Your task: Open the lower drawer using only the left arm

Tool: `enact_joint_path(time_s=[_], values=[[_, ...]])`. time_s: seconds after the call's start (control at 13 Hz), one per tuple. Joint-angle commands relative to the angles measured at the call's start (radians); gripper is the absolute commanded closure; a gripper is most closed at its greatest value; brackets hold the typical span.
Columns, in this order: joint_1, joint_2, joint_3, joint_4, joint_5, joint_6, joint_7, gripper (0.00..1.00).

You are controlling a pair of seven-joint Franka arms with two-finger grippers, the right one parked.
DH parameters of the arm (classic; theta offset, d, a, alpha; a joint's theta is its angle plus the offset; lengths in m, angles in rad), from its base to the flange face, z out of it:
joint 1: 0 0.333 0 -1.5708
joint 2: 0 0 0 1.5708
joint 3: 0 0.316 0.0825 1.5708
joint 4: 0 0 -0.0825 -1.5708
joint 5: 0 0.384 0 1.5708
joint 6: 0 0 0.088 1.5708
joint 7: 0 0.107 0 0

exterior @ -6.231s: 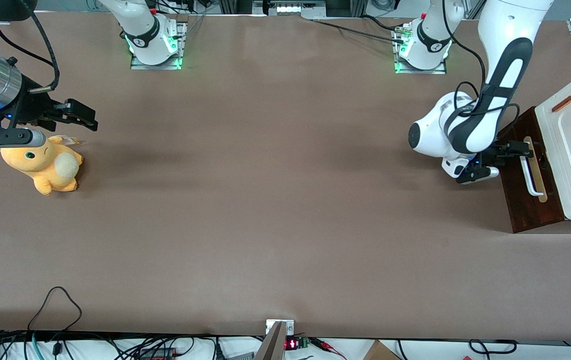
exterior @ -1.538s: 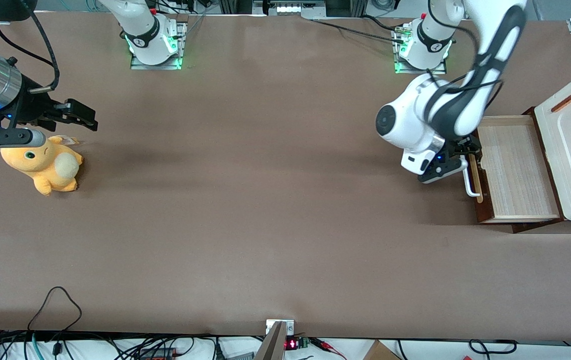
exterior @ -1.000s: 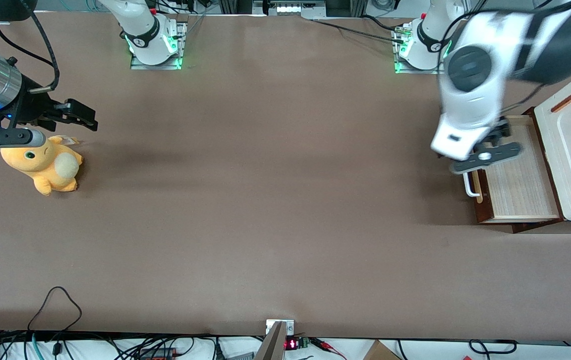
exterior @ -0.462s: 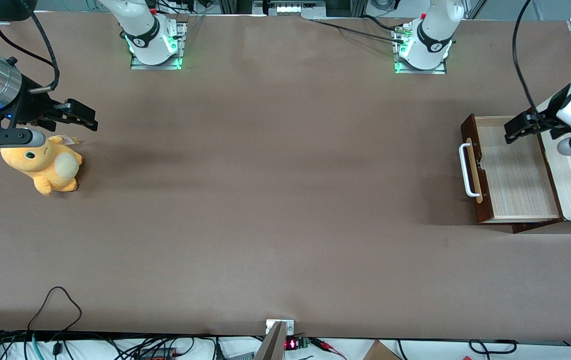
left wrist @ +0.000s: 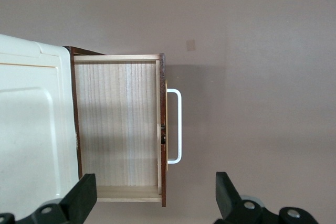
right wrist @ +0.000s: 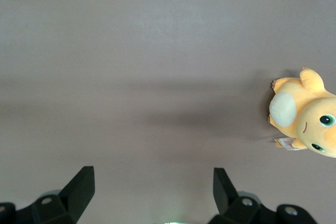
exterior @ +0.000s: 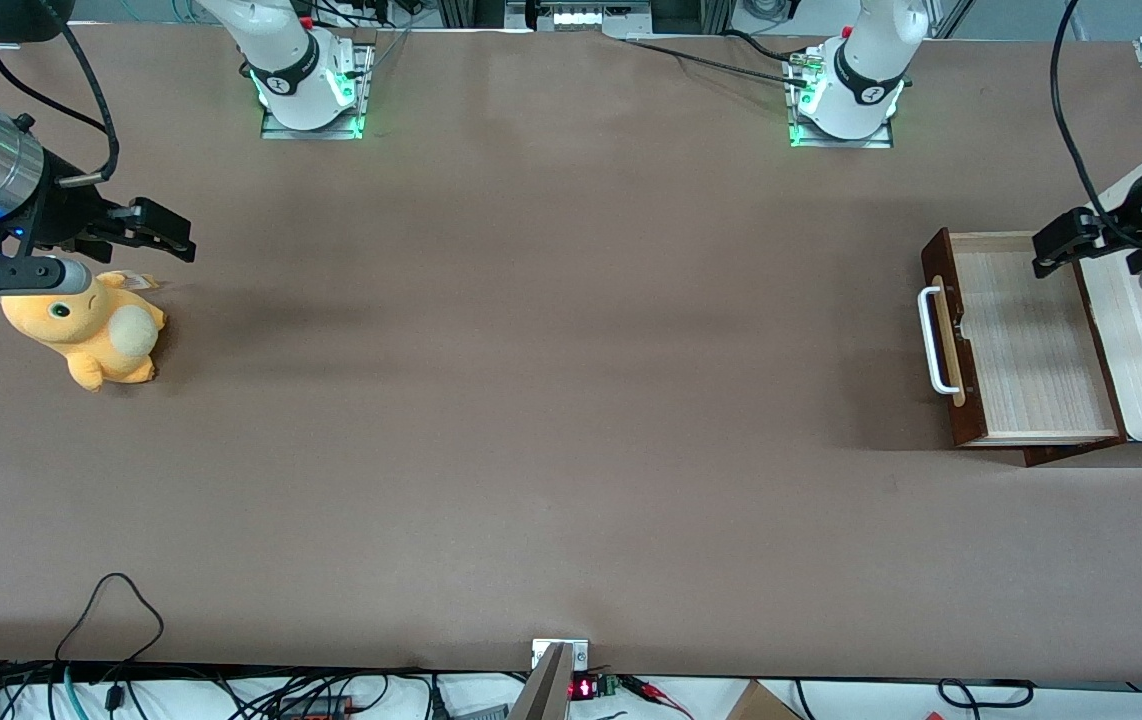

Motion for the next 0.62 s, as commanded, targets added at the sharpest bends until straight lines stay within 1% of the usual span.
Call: enact_joint_path(time_s=[0.0, 0.54], values=[[-0.008, -0.009, 0.012, 0.009, -0.016, -0.017, 0.029, 0.00], [-0.009, -0.007, 0.011, 0.032, -0.009, -0.032, 0.026, 0.00]])
